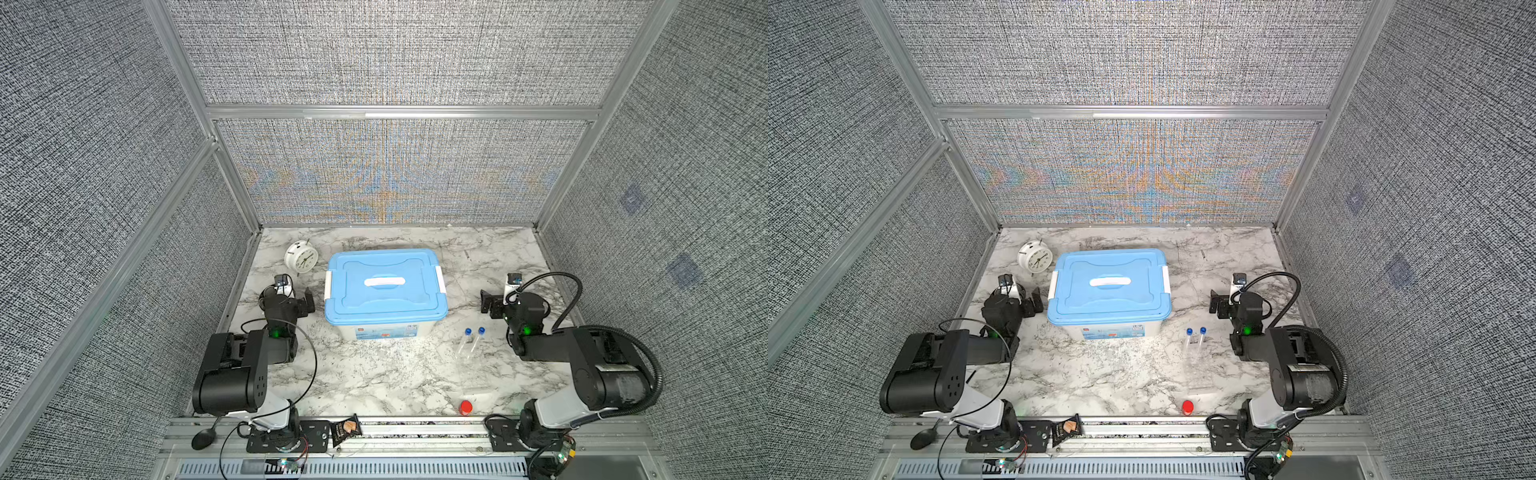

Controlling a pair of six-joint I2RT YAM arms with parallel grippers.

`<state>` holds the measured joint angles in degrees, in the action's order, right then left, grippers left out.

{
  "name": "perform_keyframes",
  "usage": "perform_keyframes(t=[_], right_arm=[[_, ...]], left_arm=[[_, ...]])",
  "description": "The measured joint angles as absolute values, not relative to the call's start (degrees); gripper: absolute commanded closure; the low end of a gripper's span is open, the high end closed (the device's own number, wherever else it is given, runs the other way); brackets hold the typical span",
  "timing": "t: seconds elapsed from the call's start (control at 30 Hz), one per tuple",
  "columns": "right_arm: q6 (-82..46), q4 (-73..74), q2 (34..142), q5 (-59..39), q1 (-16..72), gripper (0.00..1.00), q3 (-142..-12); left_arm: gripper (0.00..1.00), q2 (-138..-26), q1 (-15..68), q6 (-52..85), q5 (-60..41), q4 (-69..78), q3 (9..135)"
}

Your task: Organize the chemistry lab equipment

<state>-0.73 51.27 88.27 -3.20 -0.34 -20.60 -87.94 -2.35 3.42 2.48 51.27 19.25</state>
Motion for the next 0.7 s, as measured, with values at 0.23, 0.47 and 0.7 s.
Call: perform_keyframes(t=[0.23, 0.47, 0.7], right_arm=[[-0.1, 50.6, 88.3, -2.8, 0.4, 0.01, -21.1], [0.1, 50.4, 88.3, -1.9, 0.7, 0.01, -21.3], [0.3, 50.3, 88.3, -1.9, 0.7, 0.01, -21.3]], left_arm=[[0.01, -87.7, -2.3, 2.9, 1.3, 54.0, 19.1], [0.01, -87.7, -2.3, 2.5, 0.9, 55.5, 18.5], [0.01, -87.7, -2.3, 2.3, 0.4, 55.5, 18.7]])
